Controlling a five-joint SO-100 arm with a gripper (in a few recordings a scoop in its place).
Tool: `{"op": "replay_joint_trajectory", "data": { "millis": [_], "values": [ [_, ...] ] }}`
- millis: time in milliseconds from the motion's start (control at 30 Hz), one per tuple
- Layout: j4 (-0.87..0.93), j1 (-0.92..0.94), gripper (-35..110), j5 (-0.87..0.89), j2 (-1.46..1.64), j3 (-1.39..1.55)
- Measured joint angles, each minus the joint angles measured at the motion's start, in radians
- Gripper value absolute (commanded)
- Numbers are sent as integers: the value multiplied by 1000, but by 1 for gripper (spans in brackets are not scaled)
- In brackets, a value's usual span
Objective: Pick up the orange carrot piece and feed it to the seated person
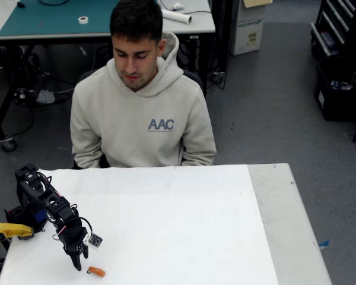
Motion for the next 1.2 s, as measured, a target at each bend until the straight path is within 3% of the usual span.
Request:
{"op": "replay_joint_trajectory", "data": {
  "millis": [267, 1200],
  "values": [
    [-95, 0, 25, 12, -20, 0],
    [-98, -6, 25, 12, -192, -67]
  ]
}}
